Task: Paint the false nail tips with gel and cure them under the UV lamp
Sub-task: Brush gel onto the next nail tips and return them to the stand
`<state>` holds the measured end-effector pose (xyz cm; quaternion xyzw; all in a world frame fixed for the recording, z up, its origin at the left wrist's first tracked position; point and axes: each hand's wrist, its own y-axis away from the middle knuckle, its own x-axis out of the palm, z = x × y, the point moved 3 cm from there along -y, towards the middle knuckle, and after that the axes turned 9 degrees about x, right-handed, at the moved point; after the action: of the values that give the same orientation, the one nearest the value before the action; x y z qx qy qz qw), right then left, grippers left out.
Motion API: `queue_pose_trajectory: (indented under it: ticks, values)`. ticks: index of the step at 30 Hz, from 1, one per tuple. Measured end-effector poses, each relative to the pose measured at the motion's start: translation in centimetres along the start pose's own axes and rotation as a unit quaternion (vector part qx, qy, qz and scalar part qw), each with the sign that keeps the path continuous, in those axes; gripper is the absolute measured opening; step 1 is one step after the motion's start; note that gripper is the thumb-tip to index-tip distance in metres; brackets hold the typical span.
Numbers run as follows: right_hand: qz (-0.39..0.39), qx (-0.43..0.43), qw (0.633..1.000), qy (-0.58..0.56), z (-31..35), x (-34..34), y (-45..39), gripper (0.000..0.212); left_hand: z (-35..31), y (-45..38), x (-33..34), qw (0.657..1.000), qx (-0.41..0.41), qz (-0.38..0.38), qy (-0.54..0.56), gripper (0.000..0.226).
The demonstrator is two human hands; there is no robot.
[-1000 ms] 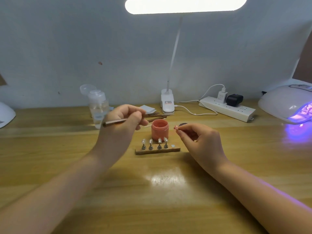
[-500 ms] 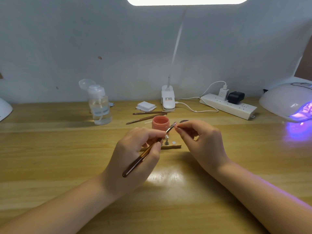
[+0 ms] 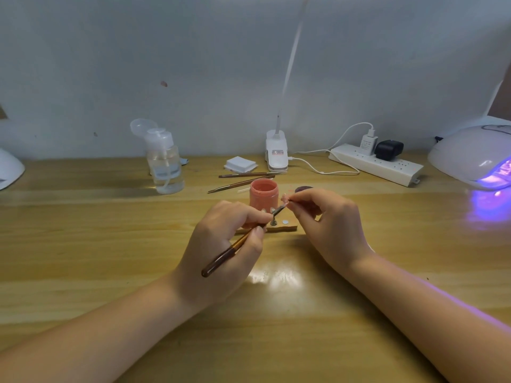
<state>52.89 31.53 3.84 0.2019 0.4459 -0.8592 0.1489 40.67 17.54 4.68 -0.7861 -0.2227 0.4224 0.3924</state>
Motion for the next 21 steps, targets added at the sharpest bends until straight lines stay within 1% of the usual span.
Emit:
queue_pose_trajectory:
  ticks: [4,7,13,18,21]
  values:
    - [0.004,0.004,1.0,-0.001,0.01,0.11,0.06,0.012,-0.07,-0.09,-0.04,1.0,-0.006,-0.008,-0.002,0.024]
    - [0.005,0.002,1.0,-0.001,0.01,0.08,0.11,0.012,0.08,-0.13,0.05,1.0,-0.007,0.004,-0.015,0.024]
    - [0.004,-0.004,1.0,0.007,0.08,0.1,0.06,0.012,0.19,0.17,-0.03,1.0,-0.018,-0.013,0.009,0.025]
    - [0.005,-0.01,1.0,0.009,0.16,0.04,0.14,0.012,0.03,0.0,0.0,1.0,-0.026,0.001,0.007,0.025]
    - [-0.003,-0.003,1.0,0.005,0.07,0.04,0.07,0.011,0.18,0.12,-0.1,0.999,-0.038,-0.012,0.024,0.027]
